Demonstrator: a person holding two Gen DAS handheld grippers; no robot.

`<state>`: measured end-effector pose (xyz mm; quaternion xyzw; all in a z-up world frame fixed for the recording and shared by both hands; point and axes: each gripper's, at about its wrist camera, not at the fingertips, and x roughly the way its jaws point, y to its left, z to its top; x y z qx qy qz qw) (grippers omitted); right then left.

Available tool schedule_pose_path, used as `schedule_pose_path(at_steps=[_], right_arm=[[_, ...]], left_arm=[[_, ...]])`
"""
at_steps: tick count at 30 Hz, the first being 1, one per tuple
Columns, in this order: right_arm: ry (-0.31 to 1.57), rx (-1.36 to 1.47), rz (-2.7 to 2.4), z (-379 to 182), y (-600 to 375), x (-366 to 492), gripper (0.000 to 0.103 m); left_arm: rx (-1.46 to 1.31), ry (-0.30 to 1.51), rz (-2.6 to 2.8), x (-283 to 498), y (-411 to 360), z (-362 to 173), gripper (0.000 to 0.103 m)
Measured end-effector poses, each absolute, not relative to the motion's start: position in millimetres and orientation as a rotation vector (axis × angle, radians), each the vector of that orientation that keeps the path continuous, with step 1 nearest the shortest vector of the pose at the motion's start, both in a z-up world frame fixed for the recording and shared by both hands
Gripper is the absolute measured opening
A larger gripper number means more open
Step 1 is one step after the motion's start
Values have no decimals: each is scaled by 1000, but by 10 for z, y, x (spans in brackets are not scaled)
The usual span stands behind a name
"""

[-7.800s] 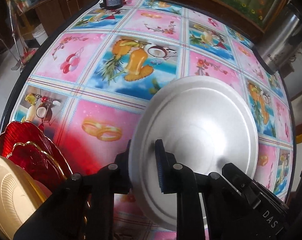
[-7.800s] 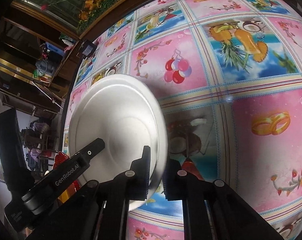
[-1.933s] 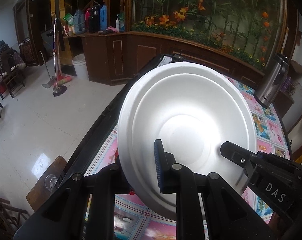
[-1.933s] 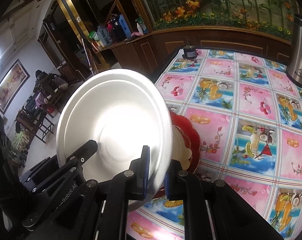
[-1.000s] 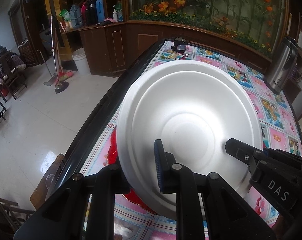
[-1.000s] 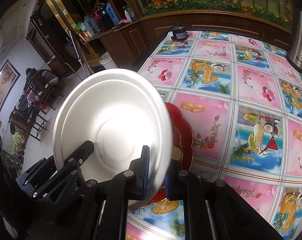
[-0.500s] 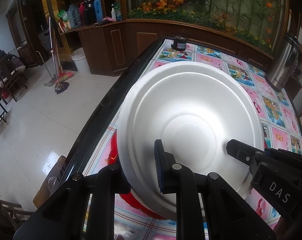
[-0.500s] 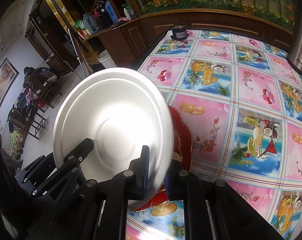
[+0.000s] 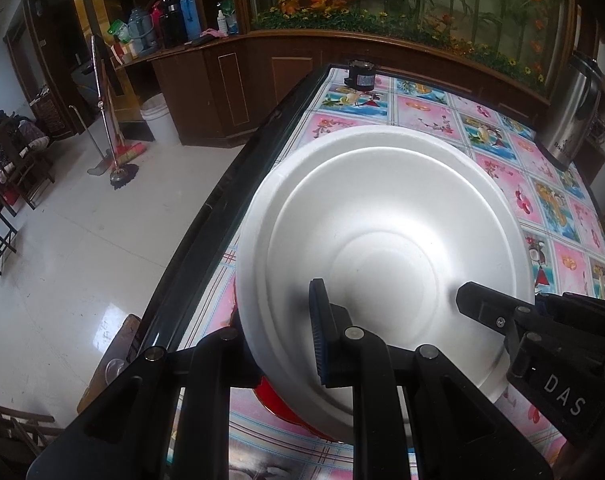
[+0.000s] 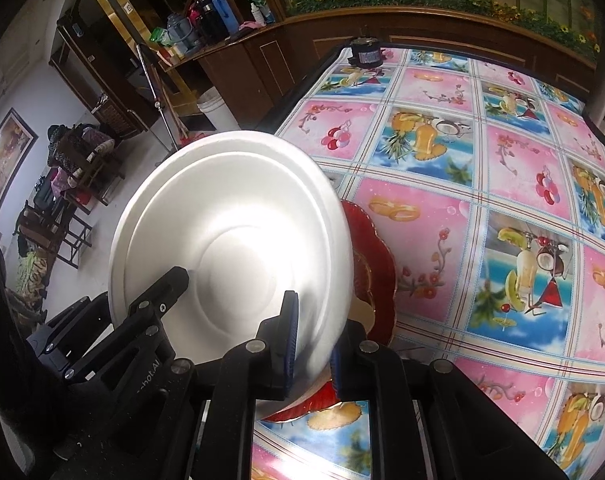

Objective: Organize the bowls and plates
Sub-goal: 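Hold the white foam bowl above the beige bowls and lower it onto them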

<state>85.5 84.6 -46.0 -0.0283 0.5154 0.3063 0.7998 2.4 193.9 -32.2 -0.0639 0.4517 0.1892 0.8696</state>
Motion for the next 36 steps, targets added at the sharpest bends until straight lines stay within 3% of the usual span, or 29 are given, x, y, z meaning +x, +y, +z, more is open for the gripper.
schedule_pose_path(at_steps=[36], right_arm=[[1061, -104, 591, -433, 770, 820, 14]], left_arm=[[-116, 931, 325, 20, 1876, -360, 16]])
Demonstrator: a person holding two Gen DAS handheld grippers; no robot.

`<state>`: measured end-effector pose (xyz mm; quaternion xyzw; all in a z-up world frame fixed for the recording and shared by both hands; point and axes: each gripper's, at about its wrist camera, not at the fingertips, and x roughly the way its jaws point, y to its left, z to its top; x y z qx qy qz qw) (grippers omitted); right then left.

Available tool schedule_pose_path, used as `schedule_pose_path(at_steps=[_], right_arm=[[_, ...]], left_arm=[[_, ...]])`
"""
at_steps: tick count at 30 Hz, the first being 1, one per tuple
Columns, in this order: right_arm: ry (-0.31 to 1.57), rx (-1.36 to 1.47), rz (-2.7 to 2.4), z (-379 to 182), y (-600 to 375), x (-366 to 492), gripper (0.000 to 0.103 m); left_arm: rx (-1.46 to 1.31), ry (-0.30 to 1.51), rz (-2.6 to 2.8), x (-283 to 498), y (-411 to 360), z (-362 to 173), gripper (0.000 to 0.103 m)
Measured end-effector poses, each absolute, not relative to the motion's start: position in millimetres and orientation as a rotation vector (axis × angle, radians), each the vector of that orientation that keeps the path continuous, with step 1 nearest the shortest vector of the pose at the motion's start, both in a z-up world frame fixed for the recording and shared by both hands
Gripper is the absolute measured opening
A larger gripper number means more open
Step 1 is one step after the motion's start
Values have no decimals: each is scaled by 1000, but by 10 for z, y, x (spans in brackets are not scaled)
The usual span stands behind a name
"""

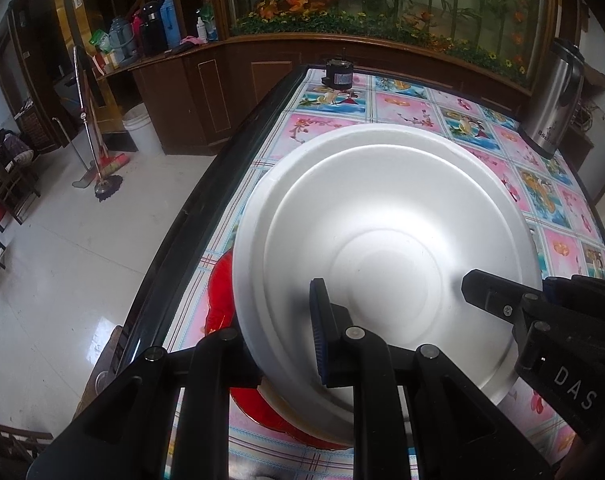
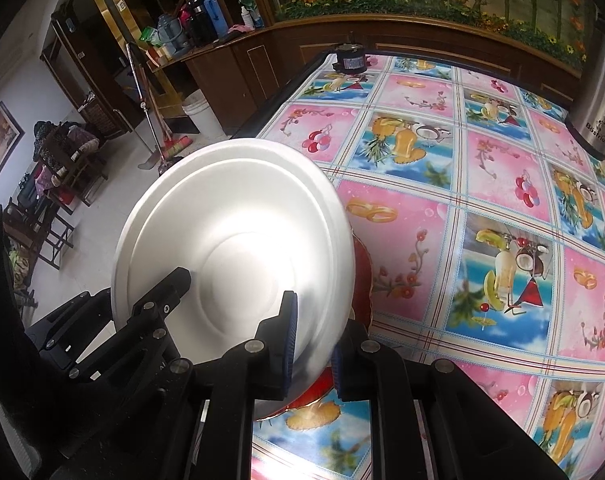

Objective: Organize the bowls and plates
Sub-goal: 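Hold the white foam bowl above the beige bowls and lower it onto them, then open both grippers and withdraw them from the white foam bowl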

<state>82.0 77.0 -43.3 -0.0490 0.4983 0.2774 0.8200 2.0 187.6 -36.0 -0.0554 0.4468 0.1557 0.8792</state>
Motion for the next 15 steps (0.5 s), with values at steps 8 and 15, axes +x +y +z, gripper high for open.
schedule_pose_path(at_steps=[8, 15], right_arm=[[1051, -119, 587, -392, 812, 821, 14], [1049, -127, 595, -386, 822, 778, 14]], left_arm=[[-120, 923, 336, 21, 1881, -332, 16], [-116, 914, 351, -49, 1882, -309, 16]])
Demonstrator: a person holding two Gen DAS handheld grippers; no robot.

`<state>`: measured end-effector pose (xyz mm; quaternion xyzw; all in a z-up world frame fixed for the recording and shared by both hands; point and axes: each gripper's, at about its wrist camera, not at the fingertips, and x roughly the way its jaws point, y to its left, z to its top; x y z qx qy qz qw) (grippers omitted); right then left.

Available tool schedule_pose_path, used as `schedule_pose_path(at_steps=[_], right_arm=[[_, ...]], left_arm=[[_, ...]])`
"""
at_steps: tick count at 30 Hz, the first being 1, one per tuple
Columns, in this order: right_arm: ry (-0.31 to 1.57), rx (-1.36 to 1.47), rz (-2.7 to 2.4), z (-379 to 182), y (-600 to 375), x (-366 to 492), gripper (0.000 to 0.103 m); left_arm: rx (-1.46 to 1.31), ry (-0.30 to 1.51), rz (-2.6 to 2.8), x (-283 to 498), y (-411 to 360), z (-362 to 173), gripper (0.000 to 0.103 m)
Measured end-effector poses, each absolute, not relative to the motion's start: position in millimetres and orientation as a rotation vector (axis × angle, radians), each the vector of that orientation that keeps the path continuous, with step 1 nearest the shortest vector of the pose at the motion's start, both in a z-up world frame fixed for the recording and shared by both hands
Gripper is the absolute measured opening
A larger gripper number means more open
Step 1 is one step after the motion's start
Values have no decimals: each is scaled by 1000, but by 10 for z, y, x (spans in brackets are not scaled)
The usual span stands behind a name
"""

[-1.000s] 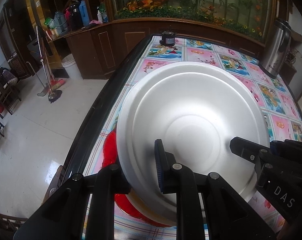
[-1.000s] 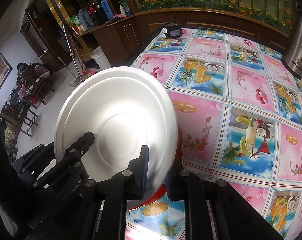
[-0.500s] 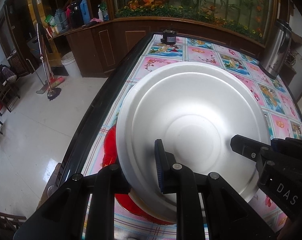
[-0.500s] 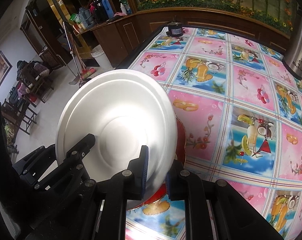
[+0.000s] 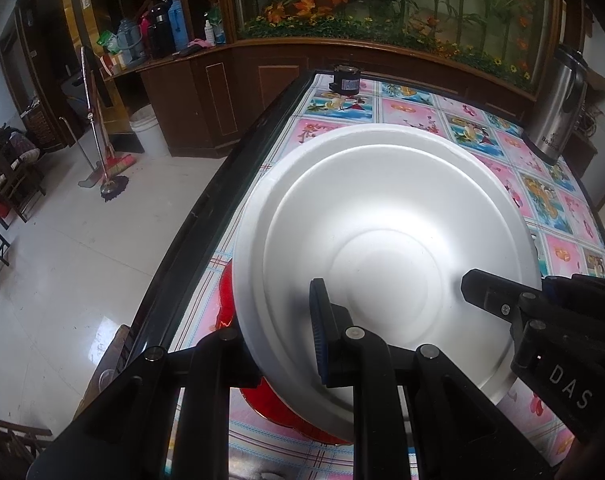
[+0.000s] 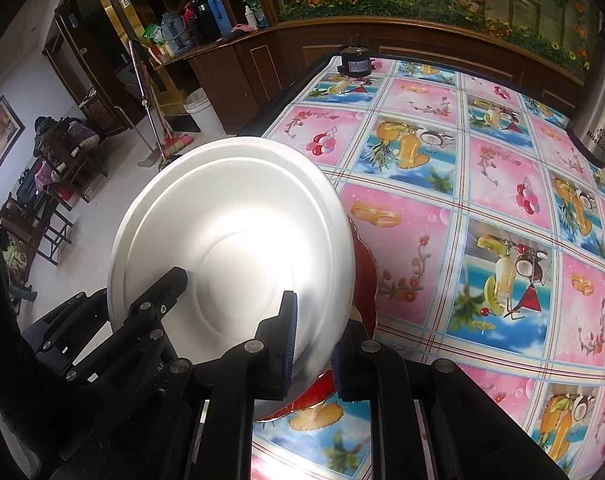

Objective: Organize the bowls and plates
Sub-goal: 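Open both grippers and withdraw them from the white foam bowl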

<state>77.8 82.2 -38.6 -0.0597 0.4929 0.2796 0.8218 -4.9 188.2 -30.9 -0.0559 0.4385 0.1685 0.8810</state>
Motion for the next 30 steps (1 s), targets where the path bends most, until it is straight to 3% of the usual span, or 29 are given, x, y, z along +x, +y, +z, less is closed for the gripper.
schedule_pose_path(at_steps=[25, 26, 29, 30], right_arm=[[1064, -129, 612, -377, 818, 706, 21], [1067, -126, 620, -376, 820, 701, 25], [1059, -124, 618, -358, 809, 690, 42], [1057, -124, 608, -349, 800, 688, 43]], left_arm=[[-149, 920, 368, -119, 1910, -271, 16], [-154, 922, 364, -118, 1910, -273, 19], [-150, 921, 374, -131, 1911, -251, 39], [-150, 907, 383, -150, 1914, -233, 45]])
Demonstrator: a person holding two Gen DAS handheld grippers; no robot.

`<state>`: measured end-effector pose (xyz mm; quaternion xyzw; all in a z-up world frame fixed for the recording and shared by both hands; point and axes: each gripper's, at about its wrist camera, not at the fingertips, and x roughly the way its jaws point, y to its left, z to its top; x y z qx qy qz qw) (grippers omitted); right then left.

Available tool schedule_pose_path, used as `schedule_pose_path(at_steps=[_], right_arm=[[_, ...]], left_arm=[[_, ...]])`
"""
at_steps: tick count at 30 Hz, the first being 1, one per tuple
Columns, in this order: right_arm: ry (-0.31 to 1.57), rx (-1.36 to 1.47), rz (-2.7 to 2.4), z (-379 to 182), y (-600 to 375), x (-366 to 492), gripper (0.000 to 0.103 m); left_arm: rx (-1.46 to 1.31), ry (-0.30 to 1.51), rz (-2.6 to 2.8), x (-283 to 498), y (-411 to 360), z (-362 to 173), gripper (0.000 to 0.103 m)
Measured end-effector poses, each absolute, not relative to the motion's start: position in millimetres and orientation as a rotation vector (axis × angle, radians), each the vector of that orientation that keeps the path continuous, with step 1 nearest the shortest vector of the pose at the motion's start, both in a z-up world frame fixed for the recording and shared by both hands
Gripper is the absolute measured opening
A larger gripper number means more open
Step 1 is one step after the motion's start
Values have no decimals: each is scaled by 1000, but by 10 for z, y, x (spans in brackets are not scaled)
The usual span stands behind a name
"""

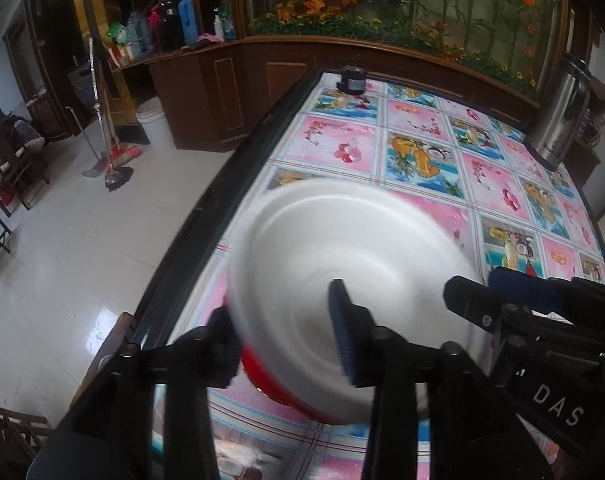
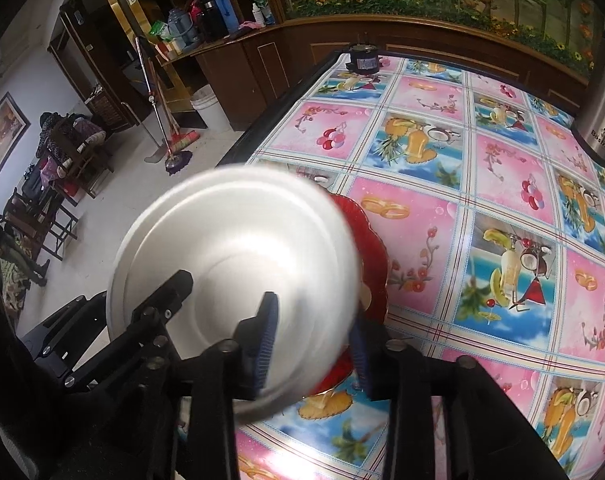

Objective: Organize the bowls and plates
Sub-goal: 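Open both grippers and withdraw them from the white foam bowl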

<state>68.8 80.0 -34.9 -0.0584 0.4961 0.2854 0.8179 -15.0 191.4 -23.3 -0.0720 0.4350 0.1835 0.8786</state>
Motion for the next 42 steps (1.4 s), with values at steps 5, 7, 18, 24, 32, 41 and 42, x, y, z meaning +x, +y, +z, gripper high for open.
schedule_pose_path(at_steps=[5, 7, 18, 24, 32, 41, 42], right_arm=[[1043, -109, 606, -289, 747, 686, 49], [1039, -106, 606, -270, 730, 669, 49], [968, -119, 635, -164, 445, 543, 82], [870, -212, 676, -125, 251, 330, 103], [769, -288, 684, -114, 45, 68, 103], [748, -272, 724, -122, -18, 46, 103], [744, -272, 727, -120, -9, 43, 103]], left_arm=[[-169, 869, 395, -218, 1926, -138, 52], [-171, 860, 403, -239, 1913, -112, 53], [-197, 755, 461, -566, 1817, 21, 78], [-212, 750, 409, -655, 1710, 6, 85], [-127, 766, 382, -675, 1468, -37, 87], [-197, 739, 347, -726, 1535, -63, 103], [-193, 720, 357, -747, 1534, -52, 103]])
